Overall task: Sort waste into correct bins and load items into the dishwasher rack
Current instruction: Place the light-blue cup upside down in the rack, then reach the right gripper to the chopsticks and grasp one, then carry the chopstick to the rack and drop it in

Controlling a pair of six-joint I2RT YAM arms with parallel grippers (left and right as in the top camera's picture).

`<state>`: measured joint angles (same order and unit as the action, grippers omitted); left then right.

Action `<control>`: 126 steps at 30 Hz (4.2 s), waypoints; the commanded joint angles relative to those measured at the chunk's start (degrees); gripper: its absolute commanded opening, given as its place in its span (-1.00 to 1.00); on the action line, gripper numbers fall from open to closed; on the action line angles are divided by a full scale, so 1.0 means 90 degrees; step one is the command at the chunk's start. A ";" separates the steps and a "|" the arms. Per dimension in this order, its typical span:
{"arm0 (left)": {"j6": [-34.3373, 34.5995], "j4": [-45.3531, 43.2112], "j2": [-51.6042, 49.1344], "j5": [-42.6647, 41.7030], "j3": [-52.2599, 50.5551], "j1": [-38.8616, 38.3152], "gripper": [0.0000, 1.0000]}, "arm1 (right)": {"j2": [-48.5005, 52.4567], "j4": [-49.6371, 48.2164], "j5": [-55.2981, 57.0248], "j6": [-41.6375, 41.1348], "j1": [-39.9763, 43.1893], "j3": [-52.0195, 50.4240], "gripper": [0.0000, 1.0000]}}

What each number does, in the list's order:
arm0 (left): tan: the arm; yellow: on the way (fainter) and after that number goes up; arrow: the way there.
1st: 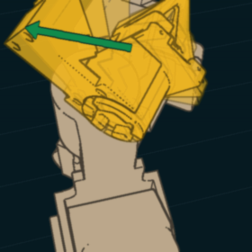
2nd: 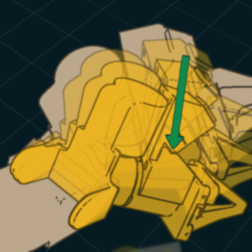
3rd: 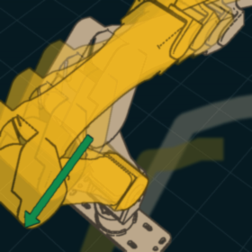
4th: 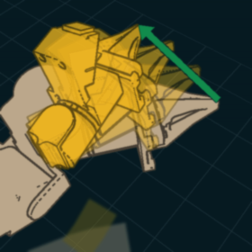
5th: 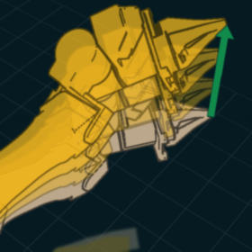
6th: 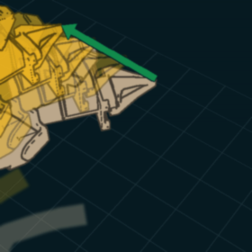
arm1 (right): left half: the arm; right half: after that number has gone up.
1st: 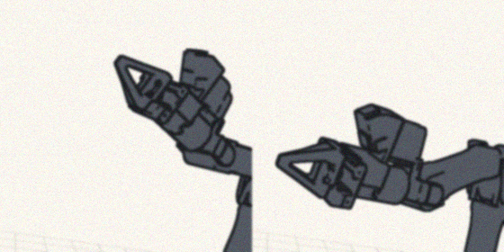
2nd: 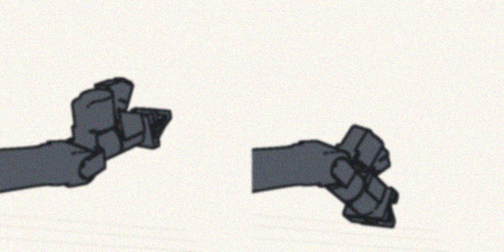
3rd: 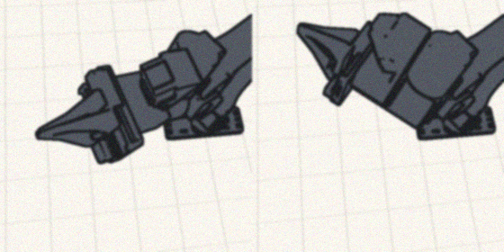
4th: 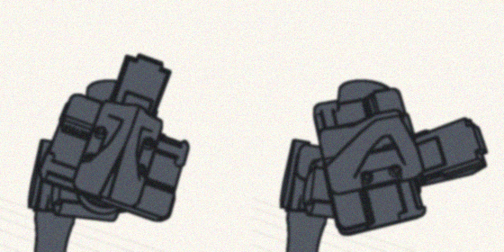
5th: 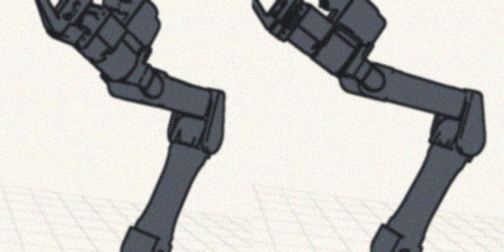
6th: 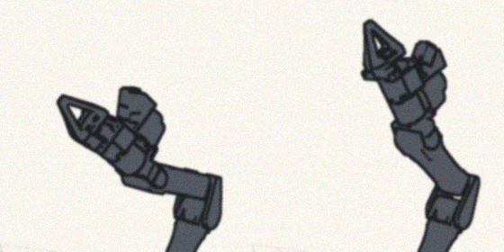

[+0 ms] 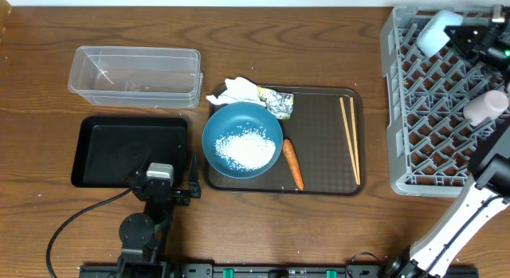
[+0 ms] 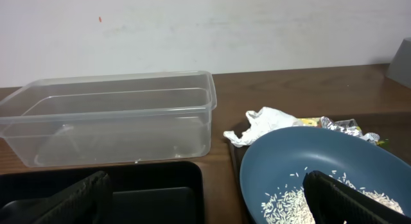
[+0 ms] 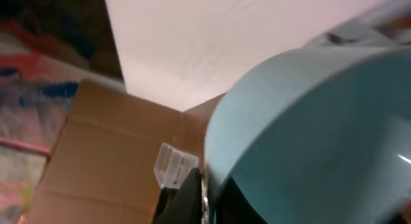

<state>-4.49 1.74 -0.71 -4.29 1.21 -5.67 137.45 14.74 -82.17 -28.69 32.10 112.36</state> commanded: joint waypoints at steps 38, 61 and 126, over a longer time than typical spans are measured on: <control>0.0029 0.0211 0.0012 -0.0066 -0.0109 0.0027 0.95 | -0.3859 0.6314 0.6652 0.1953 -0.2174 -0.0085 0.35; 0.0029 0.0211 0.0012 -0.0066 -0.0109 0.0027 0.96 | -0.3449 0.5221 0.9989 0.0748 -0.5921 -0.2679 0.99; 0.0029 0.0211 0.0012 -0.0066 -0.0109 0.0027 0.95 | -0.3009 0.2336 0.8578 0.1717 -0.5185 -0.4811 -0.98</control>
<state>-4.49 1.74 -0.75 -4.27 1.21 -5.67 110.30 34.63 -1.37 -12.19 -15.00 68.18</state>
